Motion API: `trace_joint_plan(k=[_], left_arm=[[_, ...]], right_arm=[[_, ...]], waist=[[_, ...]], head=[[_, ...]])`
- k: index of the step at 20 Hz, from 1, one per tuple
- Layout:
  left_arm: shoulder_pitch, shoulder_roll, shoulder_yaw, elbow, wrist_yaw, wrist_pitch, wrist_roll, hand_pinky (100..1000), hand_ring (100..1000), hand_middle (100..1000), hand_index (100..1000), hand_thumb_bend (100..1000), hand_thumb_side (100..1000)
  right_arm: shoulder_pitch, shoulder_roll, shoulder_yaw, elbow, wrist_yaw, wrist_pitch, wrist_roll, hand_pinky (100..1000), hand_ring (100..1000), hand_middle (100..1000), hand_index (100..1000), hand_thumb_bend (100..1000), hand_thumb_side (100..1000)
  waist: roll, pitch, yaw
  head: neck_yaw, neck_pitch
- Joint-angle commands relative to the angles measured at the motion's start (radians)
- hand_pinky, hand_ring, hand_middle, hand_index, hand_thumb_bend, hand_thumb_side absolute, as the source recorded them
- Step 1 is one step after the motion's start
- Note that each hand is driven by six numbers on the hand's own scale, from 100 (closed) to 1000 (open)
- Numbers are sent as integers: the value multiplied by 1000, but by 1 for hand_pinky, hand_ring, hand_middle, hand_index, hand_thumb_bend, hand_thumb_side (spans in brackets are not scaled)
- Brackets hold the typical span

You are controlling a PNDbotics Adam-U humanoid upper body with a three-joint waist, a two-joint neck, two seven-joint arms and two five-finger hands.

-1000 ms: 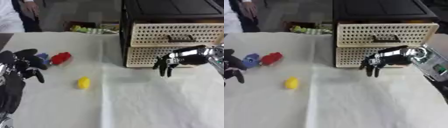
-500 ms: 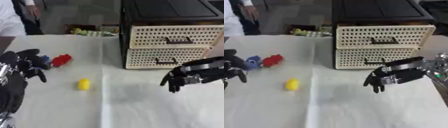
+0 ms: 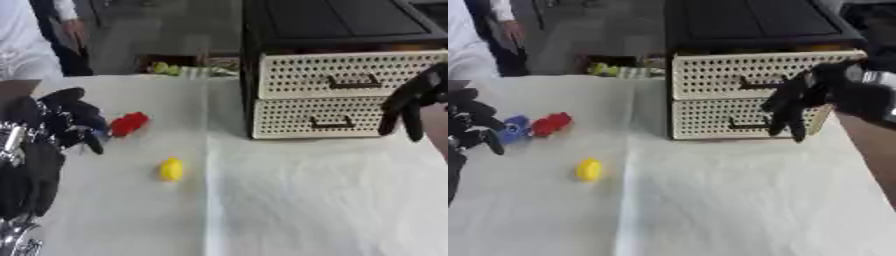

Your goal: Pick up objects from table and place into drawer.

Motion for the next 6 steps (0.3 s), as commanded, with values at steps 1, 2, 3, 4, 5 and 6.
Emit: trace_joint_plan(k=[1, 2, 3, 4, 5, 6], left_arm=[[-7, 16, 14, -20, 24, -25, 1, 399, 600, 616, 809, 174, 971], [-9, 20, 16, -20, 31, -34, 2, 404, 608, 626, 813, 173, 960], [-10, 23, 18, -20, 40, -45, 3, 406, 612, 631, 816, 173, 954], [-12, 29, 19, -20, 50, -58, 4, 412, 624, 646, 824, 170, 939], [-14, 35, 20, -20, 62, -75, 2, 415, 629, 653, 829, 167, 932], [-16, 42, 21, -20, 74, -92, -1, 421, 638, 660, 836, 164, 917]], right_arm=[[-10, 34, -39, -18, -34, -70, -216, 709, 702, 504, 822, 181, 1000], [-8, 51, -39, -18, -30, -91, -272, 720, 712, 523, 830, 148, 1000], [-6, 68, -39, -18, -22, -110, -324, 724, 716, 531, 834, 133, 1000], [-2, 86, -41, -18, -12, -128, -373, 725, 719, 549, 842, 103, 1000], [2, 102, -43, -18, -1, -144, -421, 727, 723, 560, 849, 100, 1000], [6, 118, -47, -18, 14, -159, -466, 732, 733, 580, 854, 100, 1000]], waist=[[1, -22, -2], [3, -23, -2], [6, -24, -2], [9, -25, -2], [11, -25, -2], [13, -26, -3]], head=[[8, 14], [9, 16], [11, 18], [14, 19], [16, 20], [20, 22]])
